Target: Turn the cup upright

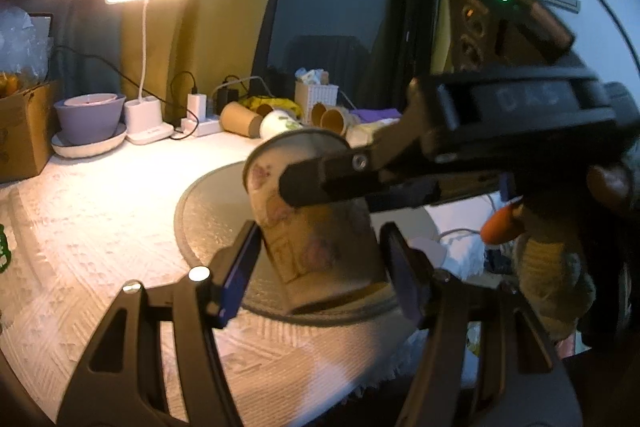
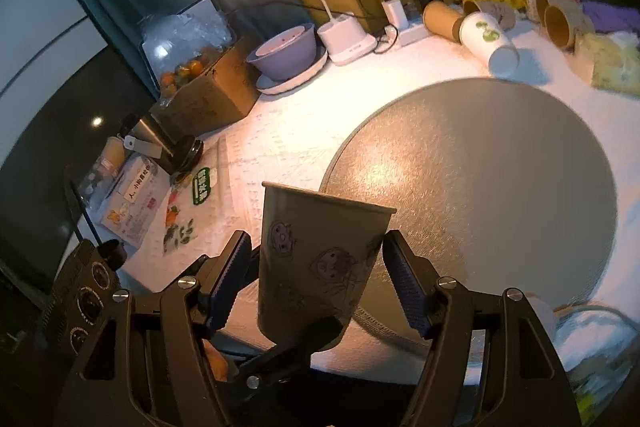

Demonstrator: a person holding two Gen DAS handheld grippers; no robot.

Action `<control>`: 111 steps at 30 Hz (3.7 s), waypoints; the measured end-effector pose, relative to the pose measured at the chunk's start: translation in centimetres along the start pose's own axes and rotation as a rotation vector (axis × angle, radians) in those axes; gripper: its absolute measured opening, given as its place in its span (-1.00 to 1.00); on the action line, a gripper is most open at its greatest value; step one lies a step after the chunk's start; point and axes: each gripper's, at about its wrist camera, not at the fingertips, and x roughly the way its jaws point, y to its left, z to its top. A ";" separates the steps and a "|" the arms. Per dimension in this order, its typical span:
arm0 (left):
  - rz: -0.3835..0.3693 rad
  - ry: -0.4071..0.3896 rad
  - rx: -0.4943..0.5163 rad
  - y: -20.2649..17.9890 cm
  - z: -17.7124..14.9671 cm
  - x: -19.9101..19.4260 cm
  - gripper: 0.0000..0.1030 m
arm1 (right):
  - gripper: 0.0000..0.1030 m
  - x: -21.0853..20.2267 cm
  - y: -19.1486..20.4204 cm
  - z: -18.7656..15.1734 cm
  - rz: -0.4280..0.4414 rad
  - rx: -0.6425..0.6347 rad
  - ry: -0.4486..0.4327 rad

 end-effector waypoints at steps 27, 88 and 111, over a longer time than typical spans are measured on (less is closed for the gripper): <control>-0.040 0.099 -0.067 1.7 0.4 3.3 0.23 | 0.34 1.5 -3.7 1.1 -0.024 0.042 0.013; 0.154 0.241 -0.132 2.5 1.9 2.7 0.44 | 0.38 -2.0 -2.6 -3.7 -0.515 -0.258 -0.221; 0.175 0.047 0.012 -1.8 6.1 -2.9 0.56 | 0.38 -9.1 1.6 -4.4 -0.503 -0.215 -0.305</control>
